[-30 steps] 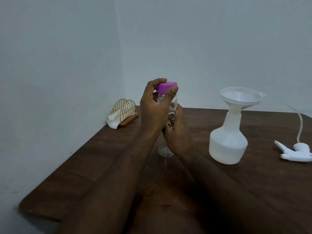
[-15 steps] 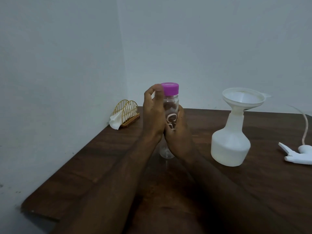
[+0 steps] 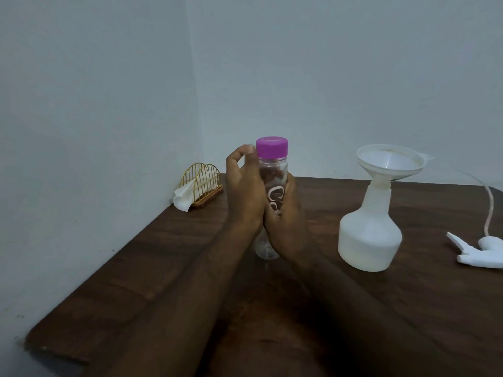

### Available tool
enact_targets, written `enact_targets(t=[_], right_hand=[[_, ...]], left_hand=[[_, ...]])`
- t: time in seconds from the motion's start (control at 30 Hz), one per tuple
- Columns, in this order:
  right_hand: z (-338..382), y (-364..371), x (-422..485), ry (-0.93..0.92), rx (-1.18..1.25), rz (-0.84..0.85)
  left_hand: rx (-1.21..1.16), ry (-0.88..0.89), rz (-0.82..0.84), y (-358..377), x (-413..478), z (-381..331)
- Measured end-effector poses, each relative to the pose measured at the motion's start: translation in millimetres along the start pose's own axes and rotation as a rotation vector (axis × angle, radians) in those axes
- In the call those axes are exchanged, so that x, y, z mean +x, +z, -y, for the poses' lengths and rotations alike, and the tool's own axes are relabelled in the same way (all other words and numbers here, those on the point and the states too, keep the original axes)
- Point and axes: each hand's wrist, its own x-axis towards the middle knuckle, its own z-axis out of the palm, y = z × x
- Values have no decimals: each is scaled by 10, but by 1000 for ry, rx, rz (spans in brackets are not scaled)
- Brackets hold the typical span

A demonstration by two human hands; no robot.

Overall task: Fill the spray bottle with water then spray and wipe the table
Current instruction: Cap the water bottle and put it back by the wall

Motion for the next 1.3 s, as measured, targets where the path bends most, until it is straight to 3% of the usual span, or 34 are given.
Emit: enact_targets(t=[0.1,0.27,0.4,0.6,0.8,0.97,1.17,1.3], right_hand=[[16,6,-10,-12,12,-16],[12,-12,-14,-6,27,-7],[25,-17,-31,-8,22,8],[40,-19,-36,10,13,11],[56,-6,-67,-5,6,-38],[23,-30,-51,15,11,-12],[38,-35,-94,-7,-3,-14],[36,-57,-95,12,28,-22]], left_hand=[[-89,-72,-42,-26,19,-2],[19,22,23,10,-1,-9],[-139,-107,-68,-33,37,-19],[11,48,68,4,-47,-4],[-206,-176,-35,-52,22,-30],[-27,5,70,22,-79,-33],[-98,-68,-37,2,-64,-71],[125,77,21,34,-132,-152]])
